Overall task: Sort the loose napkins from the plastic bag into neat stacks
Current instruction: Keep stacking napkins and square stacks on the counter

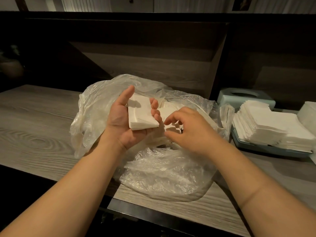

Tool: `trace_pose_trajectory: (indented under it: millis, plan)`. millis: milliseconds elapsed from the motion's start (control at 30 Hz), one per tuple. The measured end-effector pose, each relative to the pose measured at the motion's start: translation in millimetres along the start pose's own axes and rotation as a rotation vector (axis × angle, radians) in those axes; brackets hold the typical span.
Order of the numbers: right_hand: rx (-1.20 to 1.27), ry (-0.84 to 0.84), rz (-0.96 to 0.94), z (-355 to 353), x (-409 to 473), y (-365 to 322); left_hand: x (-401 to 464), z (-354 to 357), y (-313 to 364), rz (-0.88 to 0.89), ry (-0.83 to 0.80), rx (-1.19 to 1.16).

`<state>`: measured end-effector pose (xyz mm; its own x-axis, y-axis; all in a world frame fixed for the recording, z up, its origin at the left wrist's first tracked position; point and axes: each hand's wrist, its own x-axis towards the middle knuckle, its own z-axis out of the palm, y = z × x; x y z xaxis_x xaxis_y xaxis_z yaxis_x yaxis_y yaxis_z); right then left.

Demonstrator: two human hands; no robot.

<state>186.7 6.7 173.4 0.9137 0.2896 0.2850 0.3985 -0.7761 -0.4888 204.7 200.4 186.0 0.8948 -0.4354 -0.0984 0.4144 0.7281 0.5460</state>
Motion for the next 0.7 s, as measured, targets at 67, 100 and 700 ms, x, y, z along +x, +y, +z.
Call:
trace_pose_trajectory:
  millis: [67,100,700]
  plan:
    - [-0.096,-0.044,-0.009,-0.8,-2.4,-0.6,0.8,-2.0,1.2,0.008,0.003,-0.024]
    - [-0.14,-0.054,-0.009,-1.3,-3.2,-0.7,1.1,-2.9,2.0,0.01,0.006,-0.037]
    - [-0.047,0.05,0.004,1.3,2.7,5.4,2.5,-3.1,-0.2,0.023,-0.021,0.026]
